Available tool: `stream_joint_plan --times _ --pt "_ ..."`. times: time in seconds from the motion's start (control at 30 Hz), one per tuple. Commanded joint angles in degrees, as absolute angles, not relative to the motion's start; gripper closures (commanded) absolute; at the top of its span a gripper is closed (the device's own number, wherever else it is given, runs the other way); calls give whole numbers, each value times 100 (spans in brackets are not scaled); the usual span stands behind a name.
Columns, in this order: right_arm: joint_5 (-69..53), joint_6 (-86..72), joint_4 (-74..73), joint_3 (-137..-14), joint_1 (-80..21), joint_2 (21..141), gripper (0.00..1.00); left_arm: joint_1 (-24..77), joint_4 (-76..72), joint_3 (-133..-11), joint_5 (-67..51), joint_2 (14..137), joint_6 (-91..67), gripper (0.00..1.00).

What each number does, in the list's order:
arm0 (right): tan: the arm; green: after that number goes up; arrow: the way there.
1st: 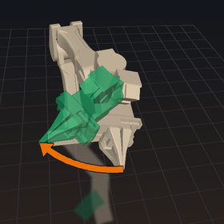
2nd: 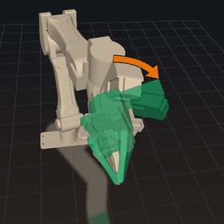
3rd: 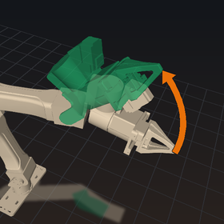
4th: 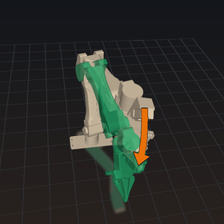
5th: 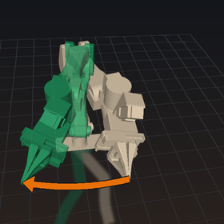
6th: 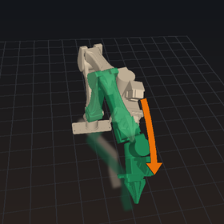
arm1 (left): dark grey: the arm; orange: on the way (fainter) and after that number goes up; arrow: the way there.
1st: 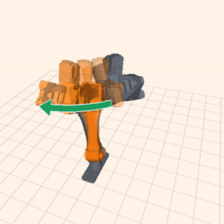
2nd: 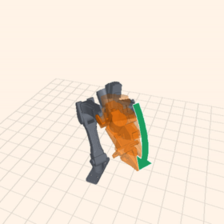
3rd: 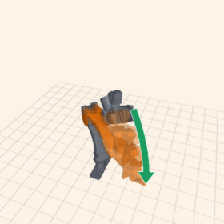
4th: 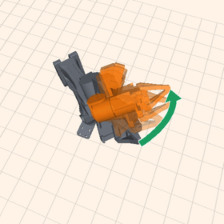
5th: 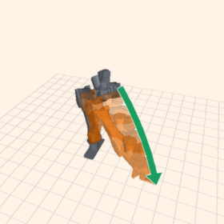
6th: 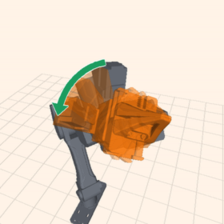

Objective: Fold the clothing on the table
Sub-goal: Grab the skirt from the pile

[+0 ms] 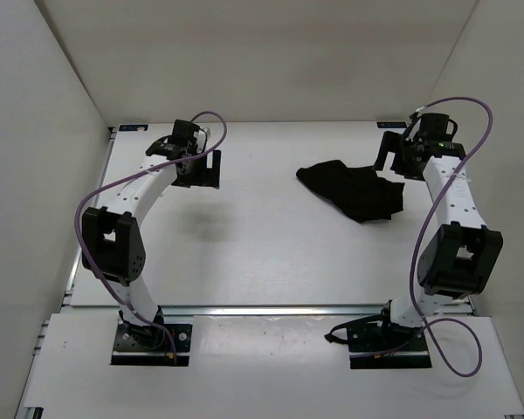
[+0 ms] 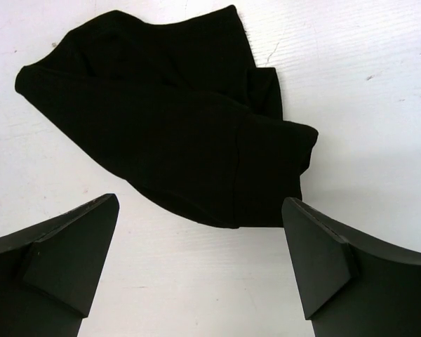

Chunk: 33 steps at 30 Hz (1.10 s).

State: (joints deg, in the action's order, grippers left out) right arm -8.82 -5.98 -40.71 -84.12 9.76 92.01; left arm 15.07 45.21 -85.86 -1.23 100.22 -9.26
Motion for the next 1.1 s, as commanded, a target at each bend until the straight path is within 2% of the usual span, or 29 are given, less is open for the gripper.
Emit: stream_joint_plan --times 0.0,0.4,0.53,0.7,0.77,0.83,0.87,0.9,0.93,0.97,1.0,1.07 --pt "-616 -711 -4043 -8771 976 9342 0 1661 4605 -8649 -9 9624 -765 1" --pt "-492 -817 -3463 -7893 1380 9711 1 1951 4702 -8236 150 9256 -773 2" --pt "-395 -931 -3428 -7945 1240 10124 1 1688 4606 -7884 -420 9114 -983 1" --pt "-834 -1125 -3208 -7998 1204 10450 3 1696 4430 -7919 -985 9105 -1230 2" --pt "-879 -1160 -3077 -7989 1178 10546 12 1687 4395 -7858 -1010 9088 -1221 1" --pt "-949 -1134 -3050 -8033 1125 10678 36 1723 4325 -7682 -1010 8931 -1248 2" --pt "-923 -1082 -3163 -8155 1151 10722 45 1705 4246 -7516 -1028 8869 -1283 2" --pt "-853 -1107 -3286 -8330 1125 10810 69 1670 4176 -7332 -1063 8729 -1327 2" --pt "-835 -1090 -3400 -8506 1108 10854 89 1592 4088 -7217 -1159 8606 -1379 2" --pt "-844 -1064 -3523 -8560 1081 10881 97 1582 4017 -7068 -1169 8535 -1371 1" --pt "-887 -1081 -3568 -8682 1029 10811 100 1565 3973 -6953 -1178 8412 -1371 2" --pt "-1254 -1072 -3438 -8719 819 10609 100 1503 3816 -6751 -1091 8174 -1310 1"
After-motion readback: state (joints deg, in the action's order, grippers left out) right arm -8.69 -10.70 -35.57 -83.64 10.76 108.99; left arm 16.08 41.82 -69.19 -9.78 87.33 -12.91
